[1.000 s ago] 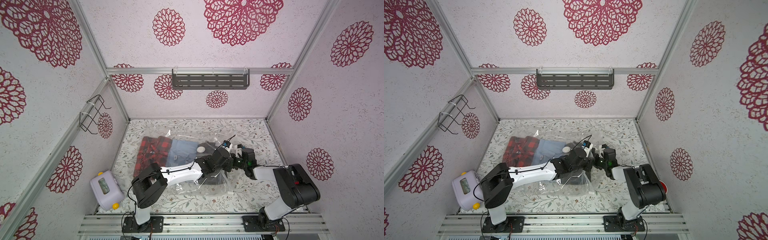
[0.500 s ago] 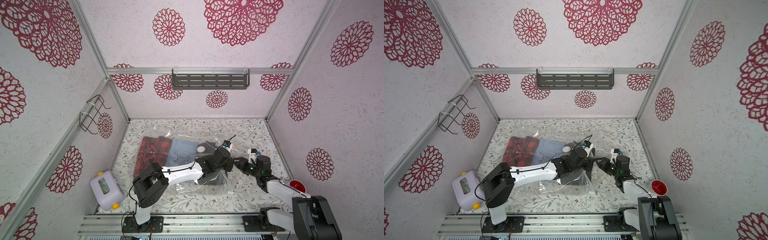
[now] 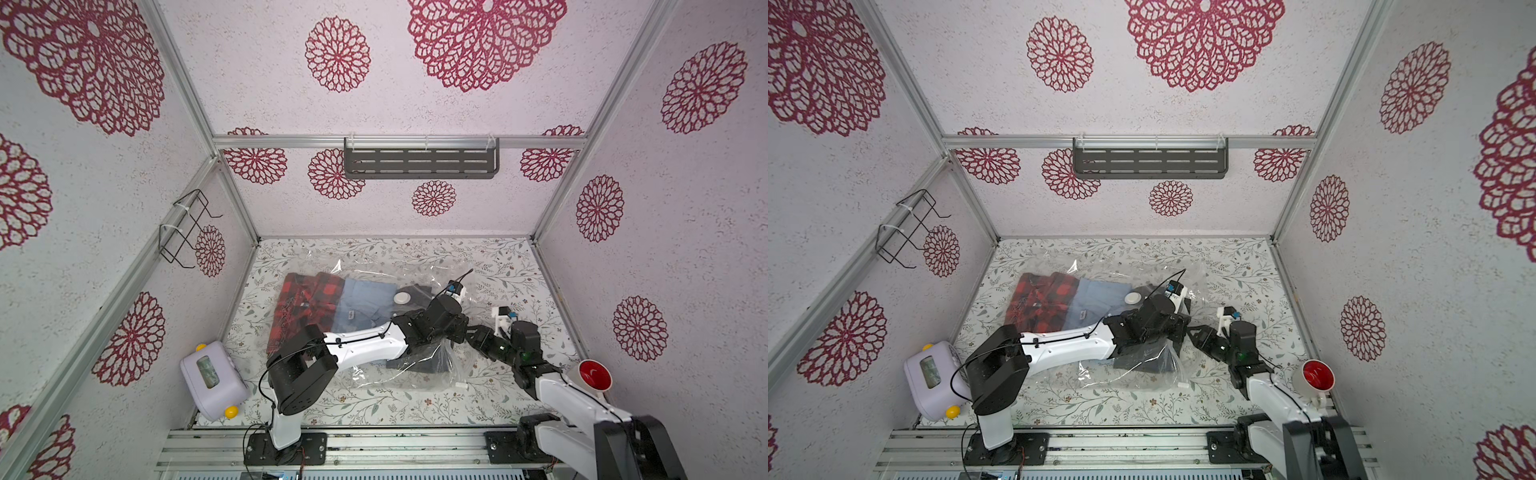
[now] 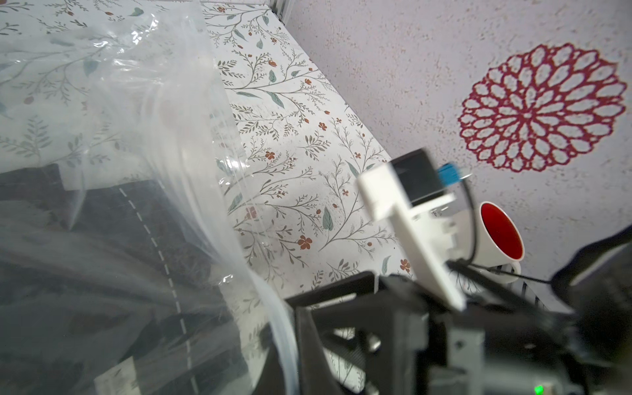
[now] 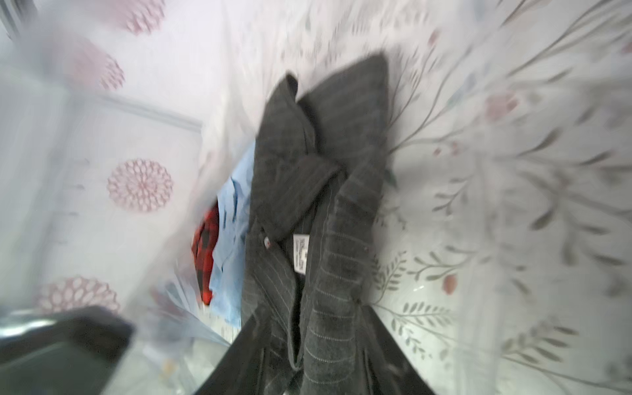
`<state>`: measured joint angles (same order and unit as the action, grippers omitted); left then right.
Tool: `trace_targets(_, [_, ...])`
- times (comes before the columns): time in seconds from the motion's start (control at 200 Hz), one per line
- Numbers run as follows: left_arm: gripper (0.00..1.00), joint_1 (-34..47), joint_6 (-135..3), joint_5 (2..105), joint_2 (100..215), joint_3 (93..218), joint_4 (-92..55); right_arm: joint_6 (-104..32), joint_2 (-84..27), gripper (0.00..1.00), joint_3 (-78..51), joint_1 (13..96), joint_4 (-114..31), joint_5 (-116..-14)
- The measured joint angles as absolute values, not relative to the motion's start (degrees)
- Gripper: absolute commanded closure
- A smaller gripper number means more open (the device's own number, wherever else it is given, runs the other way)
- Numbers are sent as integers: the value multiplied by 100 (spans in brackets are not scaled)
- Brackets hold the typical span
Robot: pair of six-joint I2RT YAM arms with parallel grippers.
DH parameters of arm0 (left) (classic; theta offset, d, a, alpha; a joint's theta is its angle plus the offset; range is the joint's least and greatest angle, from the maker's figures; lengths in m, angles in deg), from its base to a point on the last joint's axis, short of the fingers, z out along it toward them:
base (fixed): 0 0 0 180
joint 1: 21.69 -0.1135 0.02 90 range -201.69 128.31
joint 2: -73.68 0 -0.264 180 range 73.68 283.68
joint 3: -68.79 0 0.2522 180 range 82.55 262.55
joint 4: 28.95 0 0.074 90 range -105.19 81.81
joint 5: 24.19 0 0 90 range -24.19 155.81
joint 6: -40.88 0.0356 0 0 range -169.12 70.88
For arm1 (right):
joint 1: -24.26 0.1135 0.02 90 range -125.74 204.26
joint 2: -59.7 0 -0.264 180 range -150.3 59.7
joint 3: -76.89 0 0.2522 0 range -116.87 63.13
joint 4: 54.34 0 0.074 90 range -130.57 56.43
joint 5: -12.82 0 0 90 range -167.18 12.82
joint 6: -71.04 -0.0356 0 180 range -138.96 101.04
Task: Place the folded shirt into the vacuum bag
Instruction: Place the shirt in the vacuum bag, then adjust the vacuum bag at the center of the board.
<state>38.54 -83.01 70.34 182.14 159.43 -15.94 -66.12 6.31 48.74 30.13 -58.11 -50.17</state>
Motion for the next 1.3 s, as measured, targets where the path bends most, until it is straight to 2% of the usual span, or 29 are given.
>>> trace_targets(0.105, [43,3858,-8330,6886,18090,15935,-1546,-6485,1470,49,4865,2515,-5267,-5207])
trace_targets(0.335, [5,3845,-8255,6951,16879,15535,-1279,-6354,1803,47,4858,2066,-4629,-5135])
trace_targets(0.57, [0,3316,-8188,7253,15924,14792,-1072,-6400,1866,48,4620,2440,-4668,-4598])
trace_targets(0.786, [3,2439,-8290,7517,15334,13701,-549,-6402,1803,48,3949,3583,-4979,-4436])
trace_targets(1.031, [3,1482,-8478,7570,14643,13117,-353,-6371,780,44,3763,4973,-5523,-4442])
trace_targets(1.176, [3,966,-8601,7589,14658,12739,-248,-6282,56,42,3836,5116,-5617,-4584])
trace_targets(1.301, [3,601,-8721,7605,14809,12523,-171,-6177,-475,41,4266,4785,-5615,-4965])
